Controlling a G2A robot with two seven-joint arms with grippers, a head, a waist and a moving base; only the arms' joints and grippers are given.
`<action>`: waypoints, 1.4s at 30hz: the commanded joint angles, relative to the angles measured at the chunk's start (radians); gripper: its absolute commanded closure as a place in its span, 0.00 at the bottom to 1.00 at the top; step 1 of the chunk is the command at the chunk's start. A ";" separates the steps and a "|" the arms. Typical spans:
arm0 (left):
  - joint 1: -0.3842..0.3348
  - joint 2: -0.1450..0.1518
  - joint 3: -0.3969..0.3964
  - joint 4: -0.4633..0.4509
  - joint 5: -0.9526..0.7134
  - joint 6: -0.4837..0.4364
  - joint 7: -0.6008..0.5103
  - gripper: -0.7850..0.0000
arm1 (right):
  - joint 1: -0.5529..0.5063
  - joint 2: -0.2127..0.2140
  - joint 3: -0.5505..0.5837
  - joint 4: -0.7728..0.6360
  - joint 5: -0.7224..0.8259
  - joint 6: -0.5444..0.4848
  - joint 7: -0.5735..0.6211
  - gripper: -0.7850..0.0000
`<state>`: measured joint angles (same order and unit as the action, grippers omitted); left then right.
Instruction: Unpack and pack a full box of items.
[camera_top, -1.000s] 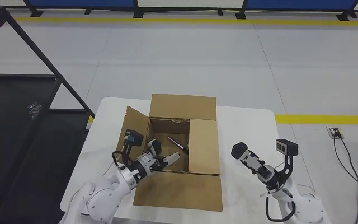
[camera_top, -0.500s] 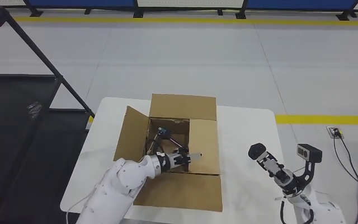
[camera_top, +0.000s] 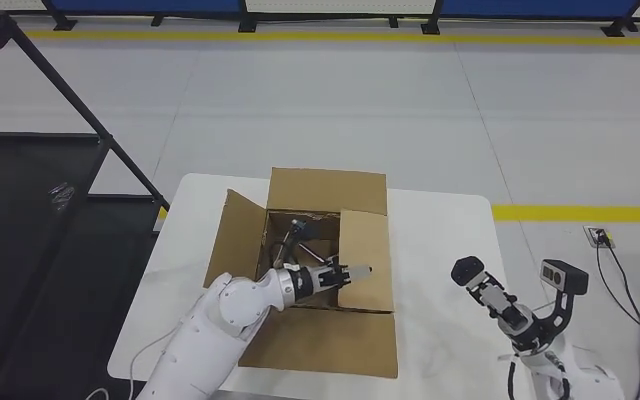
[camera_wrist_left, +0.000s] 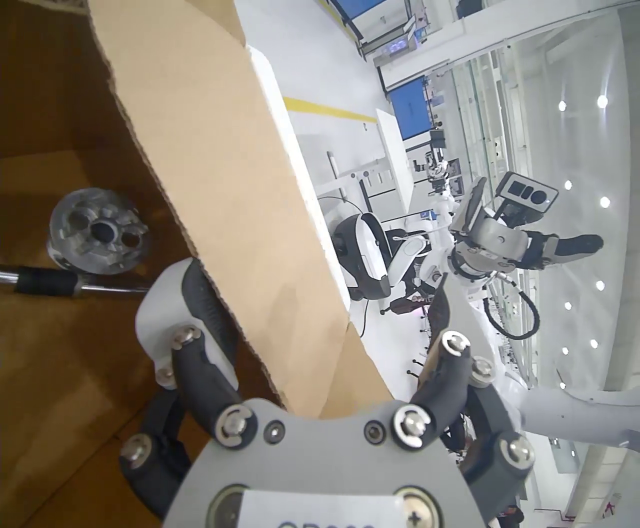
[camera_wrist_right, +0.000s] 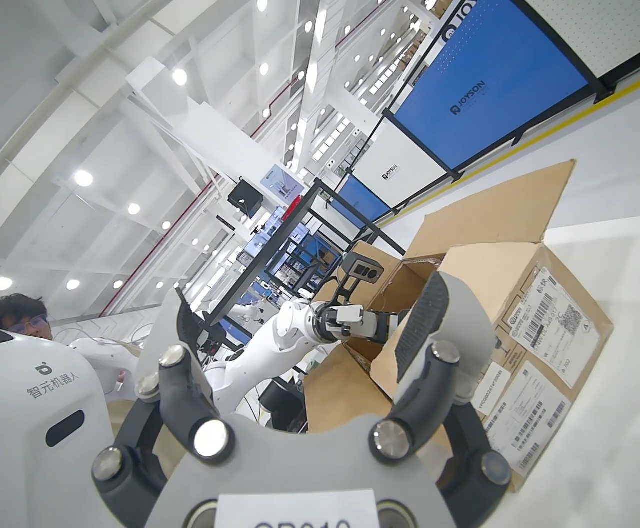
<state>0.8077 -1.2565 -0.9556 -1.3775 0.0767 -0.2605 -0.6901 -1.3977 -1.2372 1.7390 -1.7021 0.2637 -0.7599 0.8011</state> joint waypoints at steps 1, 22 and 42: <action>0.003 0.000 -0.001 -0.028 0.008 0.003 0.007 0.00 | 0.001 0.003 -0.001 -0.001 0.002 0.000 -0.004 0.00; -0.092 -0.090 0.182 0.001 0.052 -0.044 0.265 0.00 | -0.117 0.034 0.176 0.023 0.109 -0.092 -0.085 0.00; -0.279 -0.250 0.382 0.351 -0.063 -0.041 0.202 0.00 | -0.180 0.052 0.255 0.078 0.172 -0.130 -0.108 0.00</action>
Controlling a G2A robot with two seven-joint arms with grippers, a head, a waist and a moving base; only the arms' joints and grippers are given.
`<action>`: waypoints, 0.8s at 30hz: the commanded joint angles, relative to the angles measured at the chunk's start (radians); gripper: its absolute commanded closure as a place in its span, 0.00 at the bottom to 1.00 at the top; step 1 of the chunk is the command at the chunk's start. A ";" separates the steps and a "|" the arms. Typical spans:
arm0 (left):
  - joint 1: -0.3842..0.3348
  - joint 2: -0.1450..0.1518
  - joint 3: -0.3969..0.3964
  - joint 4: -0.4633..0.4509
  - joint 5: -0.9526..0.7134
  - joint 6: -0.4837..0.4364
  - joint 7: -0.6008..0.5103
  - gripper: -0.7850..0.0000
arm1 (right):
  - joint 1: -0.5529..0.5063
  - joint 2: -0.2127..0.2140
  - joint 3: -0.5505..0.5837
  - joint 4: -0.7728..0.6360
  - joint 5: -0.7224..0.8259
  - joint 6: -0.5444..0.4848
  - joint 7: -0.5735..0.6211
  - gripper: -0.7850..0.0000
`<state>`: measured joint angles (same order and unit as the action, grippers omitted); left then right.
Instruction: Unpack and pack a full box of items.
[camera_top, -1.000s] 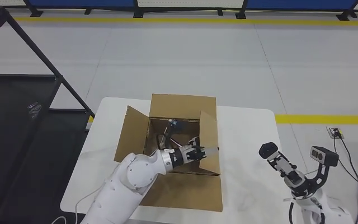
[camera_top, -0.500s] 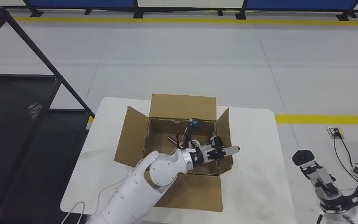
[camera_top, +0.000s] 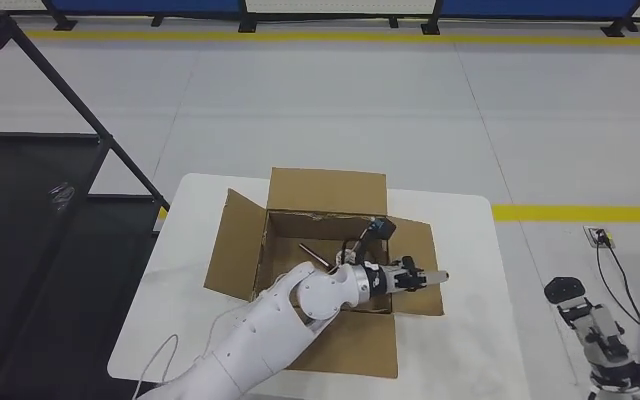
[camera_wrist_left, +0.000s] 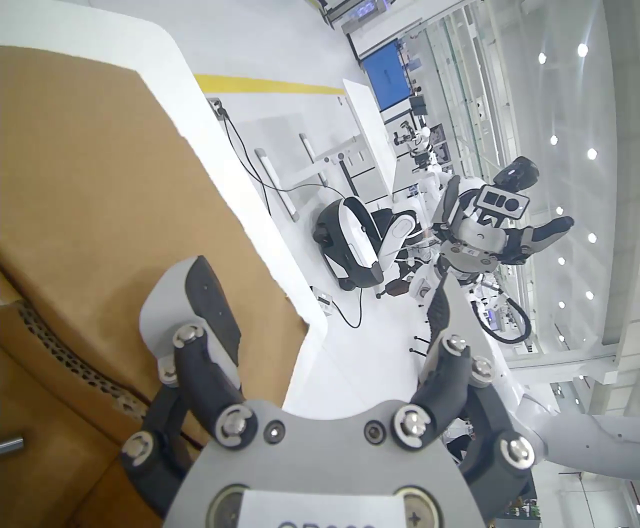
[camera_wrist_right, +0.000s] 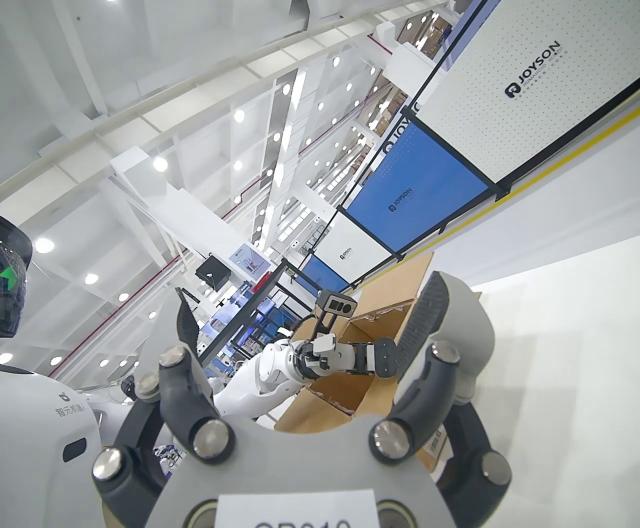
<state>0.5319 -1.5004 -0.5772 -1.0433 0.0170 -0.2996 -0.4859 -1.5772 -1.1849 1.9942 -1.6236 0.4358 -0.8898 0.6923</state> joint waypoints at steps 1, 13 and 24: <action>-0.006 -0.012 0.005 0.029 -0.007 -0.004 -0.004 0.00 | 0.000 0.000 0.000 0.000 0.000 0.000 0.001 0.00; -0.011 -0.027 -0.053 0.034 0.004 -0.050 0.021 0.00 | 0.009 0.000 -0.003 -0.046 -0.043 0.003 -0.030 0.00; 0.200 0.097 -0.392 -0.372 0.176 0.001 0.022 0.00 | 0.126 0.005 -0.119 -0.258 -0.384 0.042 -0.026 0.00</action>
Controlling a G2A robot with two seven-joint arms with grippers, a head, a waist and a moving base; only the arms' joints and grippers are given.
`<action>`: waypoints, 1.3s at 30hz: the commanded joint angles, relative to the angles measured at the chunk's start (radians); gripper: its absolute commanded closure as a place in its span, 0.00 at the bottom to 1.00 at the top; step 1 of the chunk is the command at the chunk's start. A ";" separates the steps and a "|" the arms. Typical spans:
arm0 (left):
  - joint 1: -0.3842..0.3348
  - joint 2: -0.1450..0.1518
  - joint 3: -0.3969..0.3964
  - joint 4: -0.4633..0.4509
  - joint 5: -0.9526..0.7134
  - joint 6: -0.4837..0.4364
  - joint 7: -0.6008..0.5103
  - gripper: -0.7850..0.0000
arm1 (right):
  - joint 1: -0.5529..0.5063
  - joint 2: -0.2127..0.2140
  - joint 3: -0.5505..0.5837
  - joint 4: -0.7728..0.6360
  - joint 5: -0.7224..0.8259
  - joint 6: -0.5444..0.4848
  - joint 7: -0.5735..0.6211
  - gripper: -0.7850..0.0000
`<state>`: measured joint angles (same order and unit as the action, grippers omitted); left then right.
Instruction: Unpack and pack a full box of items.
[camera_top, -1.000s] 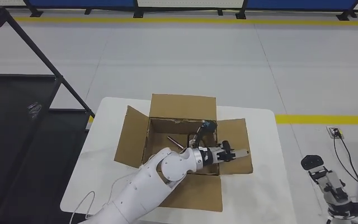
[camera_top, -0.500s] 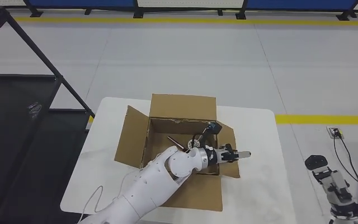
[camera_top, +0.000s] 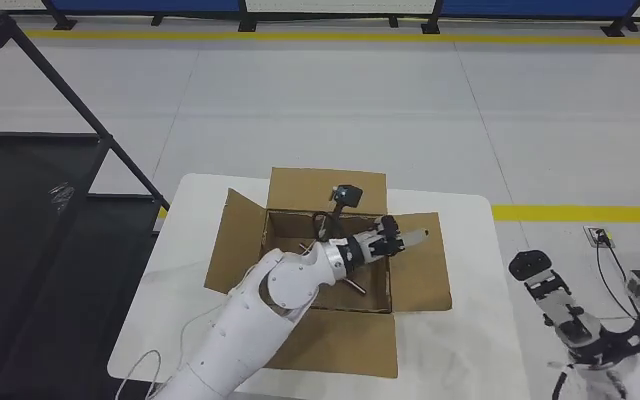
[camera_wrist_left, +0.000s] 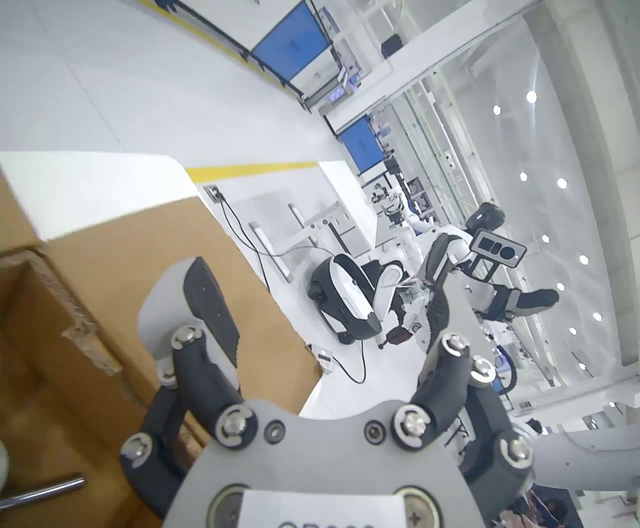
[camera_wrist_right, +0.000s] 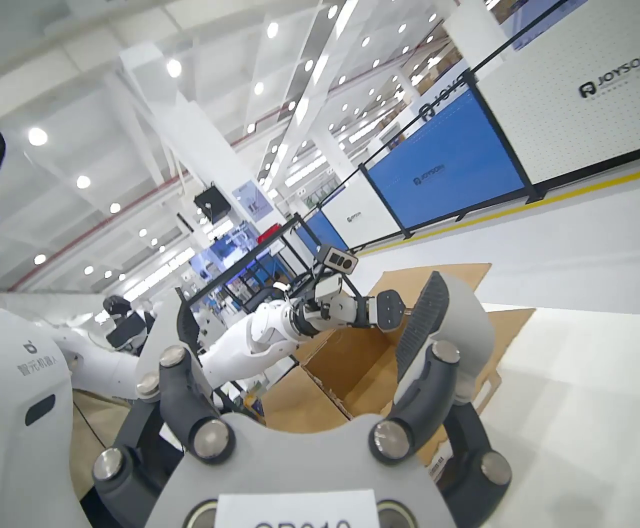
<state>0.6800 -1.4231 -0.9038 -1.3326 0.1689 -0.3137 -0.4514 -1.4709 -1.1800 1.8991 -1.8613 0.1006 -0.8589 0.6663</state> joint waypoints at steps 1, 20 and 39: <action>0.093 0.035 -0.120 -0.146 0.045 0.028 -0.019 0.00 | 0.040 0.000 -0.051 -0.041 -0.095 0.023 0.005 0.00; 0.830 0.158 -1.034 -0.829 -0.035 -0.012 -0.099 0.00 | 0.507 -0.054 -0.724 0.109 -0.936 0.446 -0.024 0.00; 0.840 0.159 -1.053 -0.845 -0.038 -0.013 -0.096 0.00 | 0.693 -0.089 -0.912 0.240 -1.133 0.578 0.133 0.00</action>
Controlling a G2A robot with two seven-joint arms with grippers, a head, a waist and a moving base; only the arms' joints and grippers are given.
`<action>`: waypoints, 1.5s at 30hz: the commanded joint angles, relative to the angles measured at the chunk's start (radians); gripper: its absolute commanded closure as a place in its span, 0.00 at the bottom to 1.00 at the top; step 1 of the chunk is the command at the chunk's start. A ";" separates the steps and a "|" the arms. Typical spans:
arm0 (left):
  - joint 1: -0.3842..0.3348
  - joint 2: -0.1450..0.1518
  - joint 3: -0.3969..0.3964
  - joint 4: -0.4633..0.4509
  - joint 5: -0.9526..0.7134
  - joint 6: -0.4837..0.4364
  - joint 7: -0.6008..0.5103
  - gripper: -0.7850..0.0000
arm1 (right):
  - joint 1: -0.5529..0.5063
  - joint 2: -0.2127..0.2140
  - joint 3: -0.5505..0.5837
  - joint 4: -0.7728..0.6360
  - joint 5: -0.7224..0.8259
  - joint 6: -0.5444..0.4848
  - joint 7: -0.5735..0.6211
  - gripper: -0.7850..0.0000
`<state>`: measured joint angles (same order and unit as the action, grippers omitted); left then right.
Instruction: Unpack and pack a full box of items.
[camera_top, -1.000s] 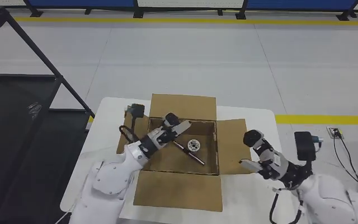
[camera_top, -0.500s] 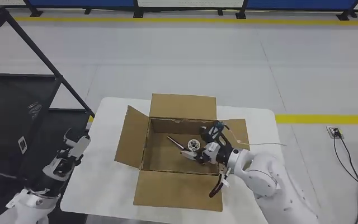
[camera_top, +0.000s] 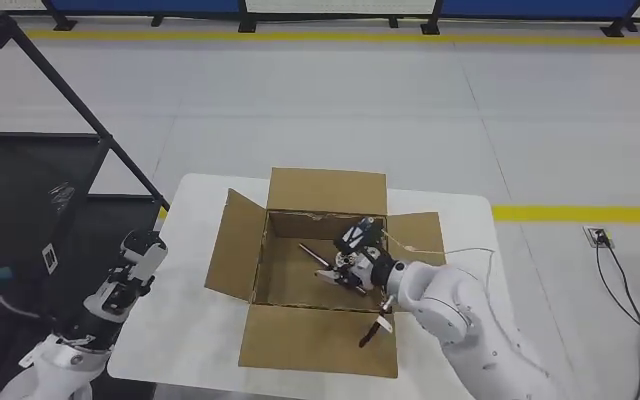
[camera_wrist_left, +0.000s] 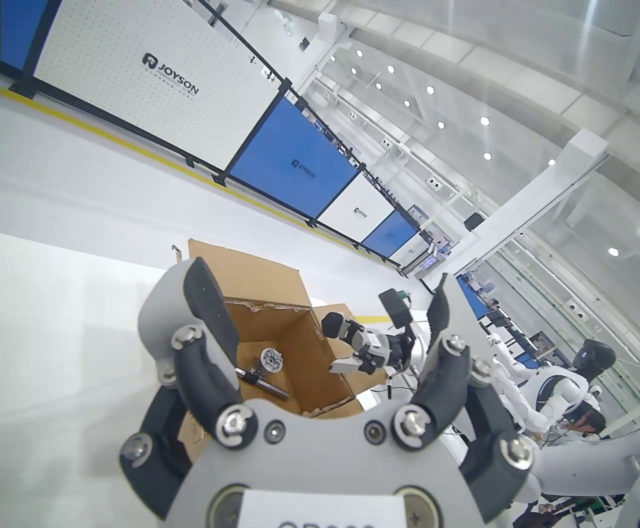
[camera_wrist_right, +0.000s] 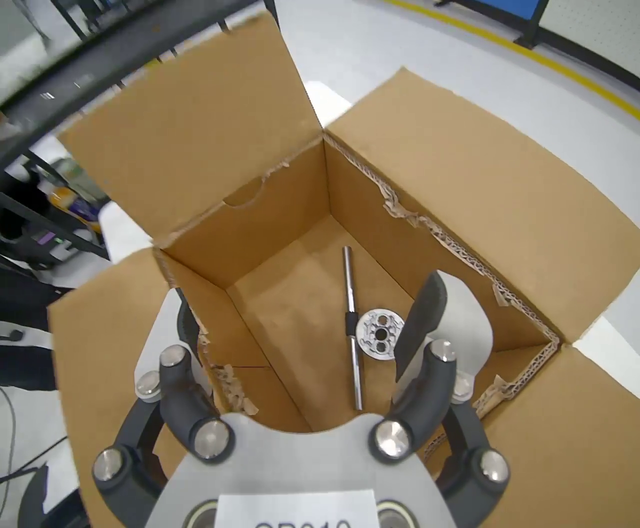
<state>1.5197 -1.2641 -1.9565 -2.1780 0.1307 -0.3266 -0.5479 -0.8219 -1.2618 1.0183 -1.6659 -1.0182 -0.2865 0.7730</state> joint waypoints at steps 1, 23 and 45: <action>0.000 0.000 0.000 0.000 0.000 0.000 0.000 0.00 | 0.077 -0.014 -0.052 0.090 -0.020 0.017 0.050 0.00; 0.000 0.000 0.000 0.000 0.000 0.000 0.000 0.00 | 0.429 -0.208 -0.403 0.768 0.010 0.149 0.173 0.02; 0.000 0.000 0.000 0.000 0.000 0.000 0.000 0.00 | 0.358 -0.187 -0.303 0.557 -0.082 0.185 0.180 1.00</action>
<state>1.5197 -1.2641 -1.9565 -2.1780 0.1307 -0.3267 -0.5479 -0.4412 -1.4610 0.6943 -1.0424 -1.0815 -0.1067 0.9424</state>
